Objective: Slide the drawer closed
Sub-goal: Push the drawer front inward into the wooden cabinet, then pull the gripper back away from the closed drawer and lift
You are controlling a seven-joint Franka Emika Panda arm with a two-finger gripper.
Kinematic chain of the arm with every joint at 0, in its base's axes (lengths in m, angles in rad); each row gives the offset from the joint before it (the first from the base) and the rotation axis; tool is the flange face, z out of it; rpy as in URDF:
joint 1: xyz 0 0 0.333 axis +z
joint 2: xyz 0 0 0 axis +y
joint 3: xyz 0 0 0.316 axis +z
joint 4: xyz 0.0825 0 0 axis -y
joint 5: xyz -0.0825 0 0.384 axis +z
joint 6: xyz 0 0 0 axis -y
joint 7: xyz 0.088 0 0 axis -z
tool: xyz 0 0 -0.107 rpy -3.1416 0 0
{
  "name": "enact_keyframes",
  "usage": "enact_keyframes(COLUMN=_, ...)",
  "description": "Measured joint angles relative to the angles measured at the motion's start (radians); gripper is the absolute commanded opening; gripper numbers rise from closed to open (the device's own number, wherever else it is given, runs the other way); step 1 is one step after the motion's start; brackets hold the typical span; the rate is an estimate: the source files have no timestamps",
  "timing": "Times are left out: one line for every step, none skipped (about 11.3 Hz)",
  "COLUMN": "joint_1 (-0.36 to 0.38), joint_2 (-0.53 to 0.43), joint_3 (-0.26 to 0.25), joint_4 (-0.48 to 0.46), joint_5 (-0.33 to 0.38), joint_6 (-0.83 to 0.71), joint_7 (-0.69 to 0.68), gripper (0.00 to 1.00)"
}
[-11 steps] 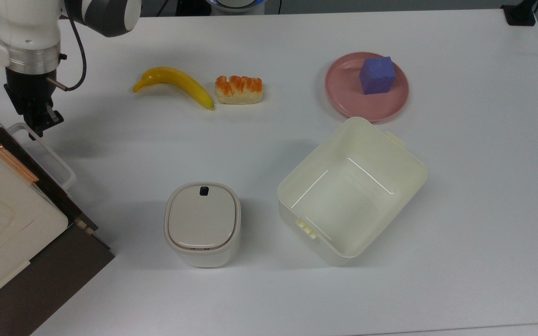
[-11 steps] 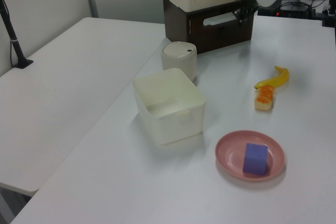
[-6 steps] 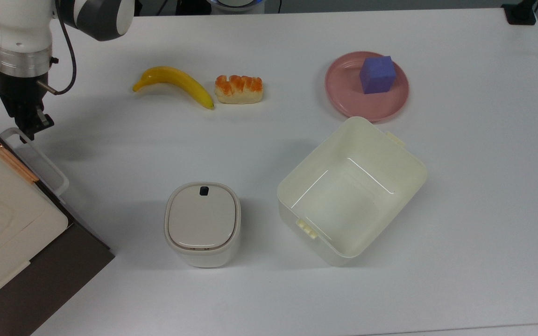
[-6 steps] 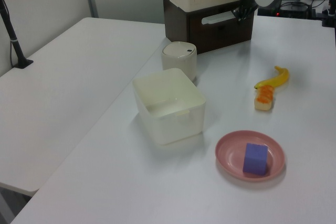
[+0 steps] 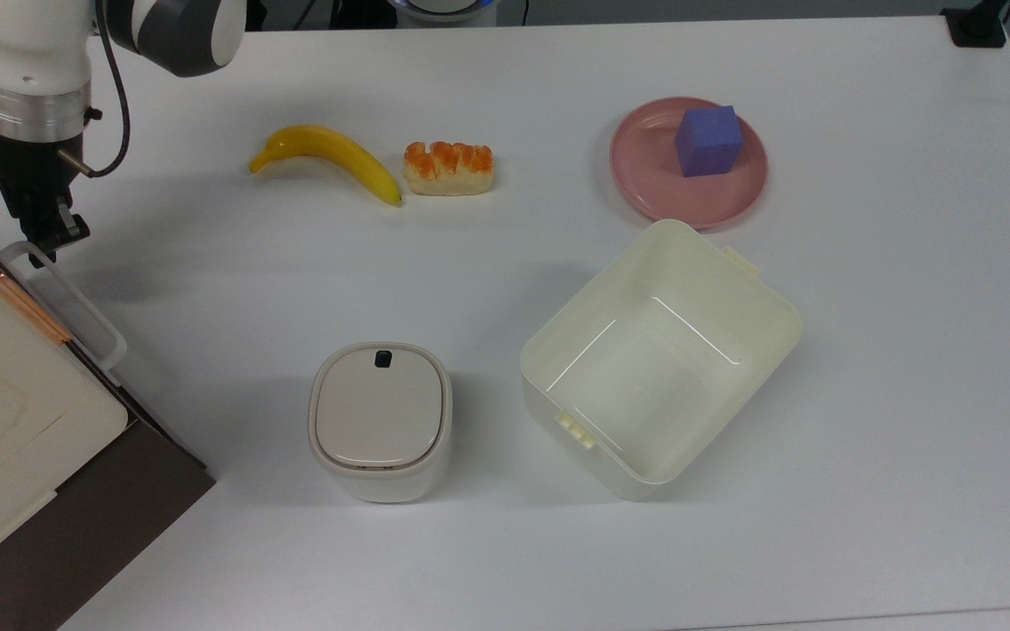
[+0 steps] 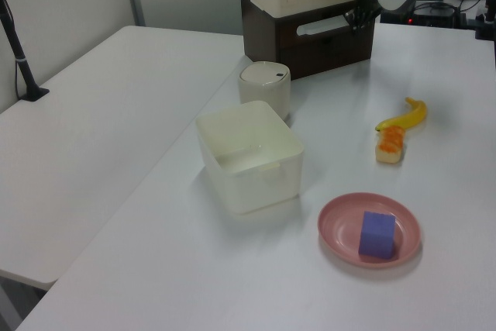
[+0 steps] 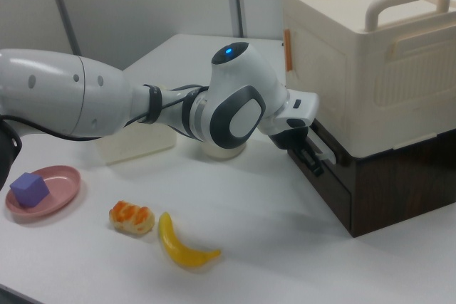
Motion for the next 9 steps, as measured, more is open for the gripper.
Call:
enact_keyframes(joint_1=0.000, joint_2=-0.005, joint_3=0.001, joint_4=-0.002, joint_5=0.000, joint_6=-0.001, joint_7=-0.001, gripper=0.00)
enact_keyframes(joint_1=0.001, joint_2=-0.012, joint_3=0.002, joint_4=-0.001, joint_5=0.000, joint_6=-0.014, joint_7=-0.004, gripper=0.00)
enact_keyframes(joint_1=0.008, joint_2=-0.028, joint_3=0.005, joint_4=0.003, joint_5=-0.001, joint_6=-0.048, joint_7=-0.009, gripper=0.00)
enact_keyframes(joint_1=0.026, joint_2=-0.054, joint_3=0.010, joint_4=0.011, joint_5=-0.001, joint_6=-0.101, joint_7=-0.011, gripper=0.00)
enact_keyframes(joint_1=0.049, joint_2=-0.086, joint_3=0.014, joint_4=0.019, joint_5=-0.001, joint_6=-0.174, joint_7=-0.011, gripper=0.00)
enact_keyframes(joint_1=0.066, joint_2=-0.110, joint_3=0.017, joint_4=0.023, joint_5=0.000, joint_6=-0.238, joint_7=-0.011, gripper=0.00)
enact_keyframes(joint_1=0.087, joint_2=-0.143, joint_3=0.024, joint_4=0.027, joint_5=0.000, joint_6=-0.329, joint_7=-0.011, gripper=0.00)
enact_keyframes(joint_1=0.096, joint_2=-0.171, joint_3=0.039, joint_4=0.029, joint_5=0.000, joint_6=-0.402, joint_7=-0.011, gripper=0.00)
enact_keyframes(joint_1=0.099, joint_2=-0.195, joint_3=0.057, joint_4=0.034, joint_5=0.011, joint_6=-0.469, joint_7=-0.012, gripper=0.00)
